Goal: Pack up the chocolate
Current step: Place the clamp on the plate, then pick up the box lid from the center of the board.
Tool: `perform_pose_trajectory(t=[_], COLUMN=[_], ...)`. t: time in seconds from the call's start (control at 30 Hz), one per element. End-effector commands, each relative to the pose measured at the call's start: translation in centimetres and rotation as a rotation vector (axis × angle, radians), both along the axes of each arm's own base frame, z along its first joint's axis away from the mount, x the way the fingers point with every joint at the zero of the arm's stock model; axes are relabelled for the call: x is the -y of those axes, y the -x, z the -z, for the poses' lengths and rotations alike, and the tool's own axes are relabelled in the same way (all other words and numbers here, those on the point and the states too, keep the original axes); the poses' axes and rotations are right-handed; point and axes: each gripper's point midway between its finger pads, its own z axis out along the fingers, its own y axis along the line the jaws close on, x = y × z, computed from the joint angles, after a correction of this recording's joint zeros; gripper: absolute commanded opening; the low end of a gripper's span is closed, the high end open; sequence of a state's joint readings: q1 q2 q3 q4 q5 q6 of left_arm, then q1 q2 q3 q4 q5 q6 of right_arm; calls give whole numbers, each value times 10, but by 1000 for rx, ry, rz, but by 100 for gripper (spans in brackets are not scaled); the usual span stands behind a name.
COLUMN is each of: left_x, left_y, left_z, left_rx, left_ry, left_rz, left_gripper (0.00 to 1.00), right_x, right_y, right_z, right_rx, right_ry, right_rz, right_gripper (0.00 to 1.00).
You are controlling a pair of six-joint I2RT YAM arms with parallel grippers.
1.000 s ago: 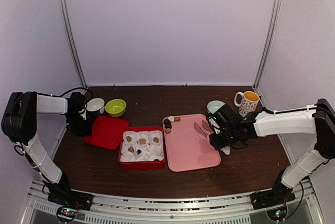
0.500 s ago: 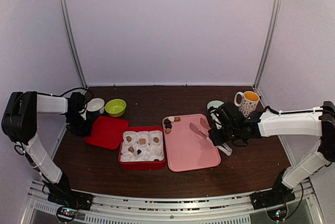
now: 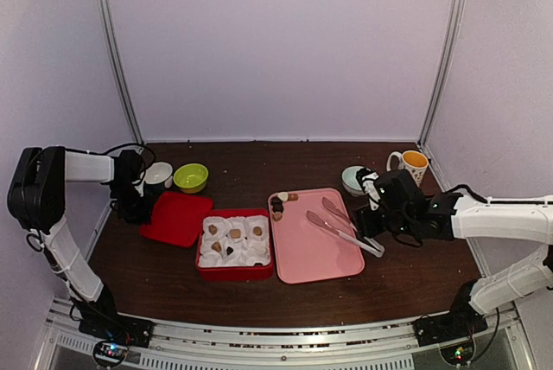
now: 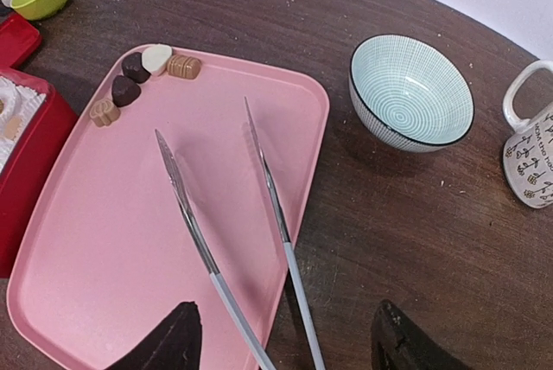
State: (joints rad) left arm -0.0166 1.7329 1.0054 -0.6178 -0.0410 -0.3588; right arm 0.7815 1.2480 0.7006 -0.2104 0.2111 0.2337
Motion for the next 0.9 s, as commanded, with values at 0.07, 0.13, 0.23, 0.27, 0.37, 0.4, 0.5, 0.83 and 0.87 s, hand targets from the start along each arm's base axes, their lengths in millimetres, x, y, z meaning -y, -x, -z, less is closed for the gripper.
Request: perform_pose_trajectory(t=[0.07,0.13,0.23,0.27,0.37,0.4,0.5,0.83,0.87], left_x=[3,3,4,4,5,4,6,9,7], left_y=[9,11,14,14,13,12,10,19,20], left_z=[6,7,8,8,3,-1,-16,-74,-82], left_rx=[-99,-110,-126,-125,-96,-83,-45,11,23], left_ry=[17,19,21,22,25,23,6,-161,-185], left_rz=[20,22,26,26,20,17,25,65,58], left_gripper=[26,25,5,0,0,0,0,0,0], right_x=[-5,-4,-4,-4,-5,-5,-5,-9,-8], right_y=[-1,0,1,1,2,2,2,1,2], right_z=[-29,-31,-29,-29,-29,-30,-31,-37,-37], right_rx=[117,123,118,118,116,117,121,122,120], right_ry=[-87,-92,-94,-97,-101,-103,-103,-123,-123], right_rz=[-26,-29,-29,-30,-35,-35,-35,-40,-41], right_gripper=[66,66,66,66,66,66,66,65,65])
